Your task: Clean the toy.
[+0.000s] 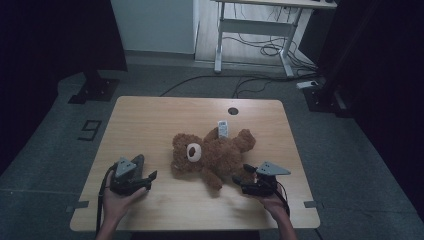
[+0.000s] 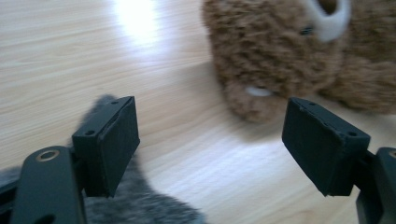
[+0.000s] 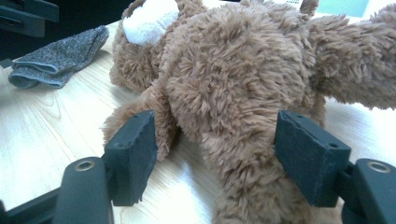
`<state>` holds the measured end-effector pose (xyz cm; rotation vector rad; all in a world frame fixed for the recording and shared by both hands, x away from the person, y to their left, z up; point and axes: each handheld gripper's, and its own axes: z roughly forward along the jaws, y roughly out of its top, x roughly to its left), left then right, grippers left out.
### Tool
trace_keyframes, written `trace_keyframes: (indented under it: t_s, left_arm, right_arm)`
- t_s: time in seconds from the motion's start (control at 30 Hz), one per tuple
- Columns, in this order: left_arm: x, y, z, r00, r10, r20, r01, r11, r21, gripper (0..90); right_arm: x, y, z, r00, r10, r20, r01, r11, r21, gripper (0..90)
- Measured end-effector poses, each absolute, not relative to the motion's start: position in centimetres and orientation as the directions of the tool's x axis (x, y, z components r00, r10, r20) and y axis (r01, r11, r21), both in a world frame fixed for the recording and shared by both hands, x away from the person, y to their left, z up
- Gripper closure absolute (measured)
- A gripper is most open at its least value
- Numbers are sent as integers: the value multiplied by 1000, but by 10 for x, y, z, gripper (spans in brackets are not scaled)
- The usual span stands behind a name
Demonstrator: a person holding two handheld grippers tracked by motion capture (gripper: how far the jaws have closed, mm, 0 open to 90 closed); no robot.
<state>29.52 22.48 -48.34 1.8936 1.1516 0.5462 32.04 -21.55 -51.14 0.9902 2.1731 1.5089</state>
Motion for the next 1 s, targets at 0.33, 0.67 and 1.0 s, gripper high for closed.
trace_keyframes:
  t_s: [0.33, 0.67, 1.0]
  left_arm:
    - [284, 199, -488, 570, 818, -83, 509, -272, 816, 187]
    - [269, 176, -501, 627, 774, -92, 513, -321, 796, 192]
    - [269, 157, -523, 654, 748, -116, 545, -358, 758, 197]
  right_arm:
    - [300, -221, -517, -693, 709, 132, 372, 195, 908, 241]
    - [274, -233, -529, -665, 733, 143, 393, 180, 902, 205]
    - [267, -237, -538, -643, 750, 153, 425, 183, 887, 181]
